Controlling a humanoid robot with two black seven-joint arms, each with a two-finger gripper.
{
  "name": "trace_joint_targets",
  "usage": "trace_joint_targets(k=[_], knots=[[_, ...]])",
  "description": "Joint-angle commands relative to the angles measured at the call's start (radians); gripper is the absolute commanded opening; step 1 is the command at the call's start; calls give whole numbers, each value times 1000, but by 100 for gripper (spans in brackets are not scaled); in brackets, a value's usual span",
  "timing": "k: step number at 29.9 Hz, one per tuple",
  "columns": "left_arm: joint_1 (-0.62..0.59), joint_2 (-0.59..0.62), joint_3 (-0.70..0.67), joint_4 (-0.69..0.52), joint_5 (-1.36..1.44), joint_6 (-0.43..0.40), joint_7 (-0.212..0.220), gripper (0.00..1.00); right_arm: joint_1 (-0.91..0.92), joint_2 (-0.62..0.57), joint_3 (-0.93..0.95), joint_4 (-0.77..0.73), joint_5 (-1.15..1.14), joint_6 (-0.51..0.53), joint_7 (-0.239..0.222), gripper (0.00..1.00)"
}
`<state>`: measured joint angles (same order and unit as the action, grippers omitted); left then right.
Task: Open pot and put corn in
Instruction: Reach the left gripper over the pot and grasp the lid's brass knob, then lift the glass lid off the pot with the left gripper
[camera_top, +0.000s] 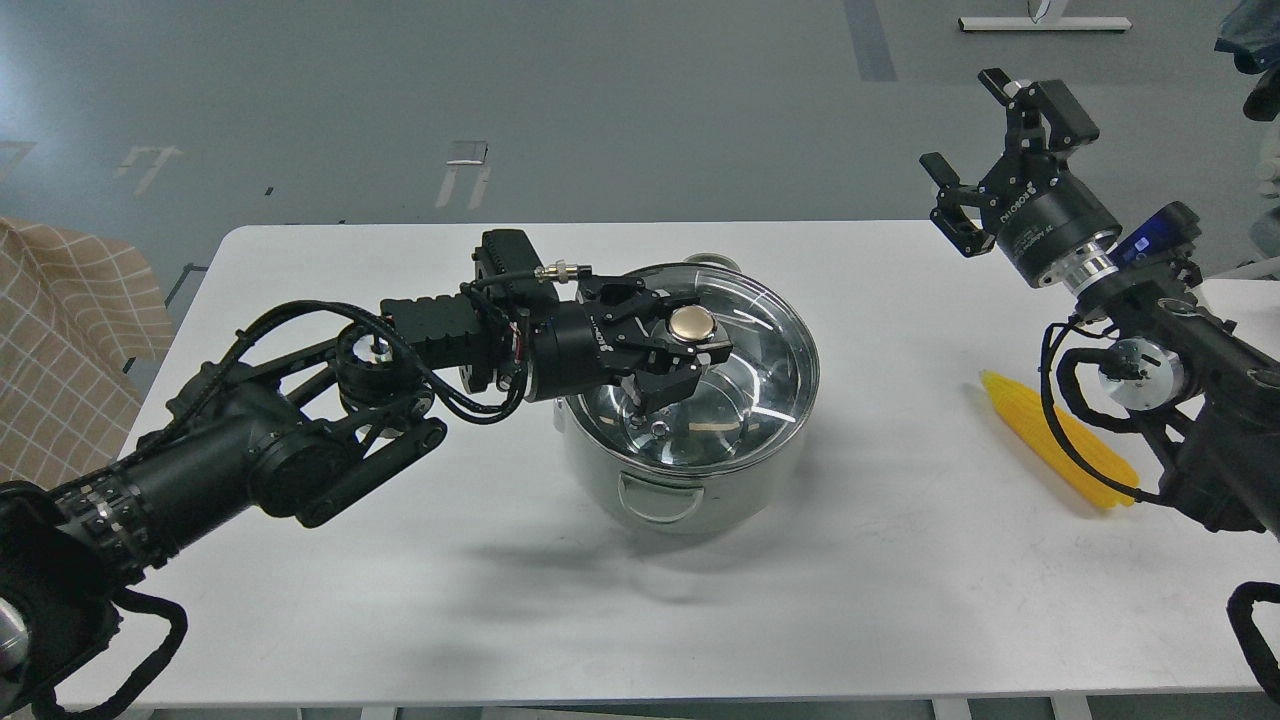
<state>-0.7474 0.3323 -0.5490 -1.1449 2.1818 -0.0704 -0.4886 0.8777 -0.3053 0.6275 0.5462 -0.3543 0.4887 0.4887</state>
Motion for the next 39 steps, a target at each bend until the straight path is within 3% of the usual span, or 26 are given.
trace_joint_targets(k=[1,8,11,19,21,24,28,33,39], knots=[[-10,-9,-5,-9,0,7,0,5,0,0,0,0,0,0,0,96],[-67,5,-20,-25,0,23,0,3,-5,0,0,1,0,0,0,96],[-98,63,-46,-62,0,21,0,4,-5,-2,0,1,0,0,0,96],[-125,483,-48,-223,-10,37,0,5,-14,-14,0,15,0,0,0,96],[-90,615,-31,-243,-88,108,0,5,-19,-14,0,17,0,0,0,97],[9,692,-37,-237,-118,203,0,6,-20,-9,0,15,0,0,0,97],[163,738,-43,-217,-149,311,0,6,-22,-5,0,14,-2,0,0,97],[282,684,-32,-63,-158,486,0,7,-35,-6,0,15,-2,0,0,97],[329,559,-17,135,-158,540,0,7,-40,-6,0,15,-3,0,0,97]])
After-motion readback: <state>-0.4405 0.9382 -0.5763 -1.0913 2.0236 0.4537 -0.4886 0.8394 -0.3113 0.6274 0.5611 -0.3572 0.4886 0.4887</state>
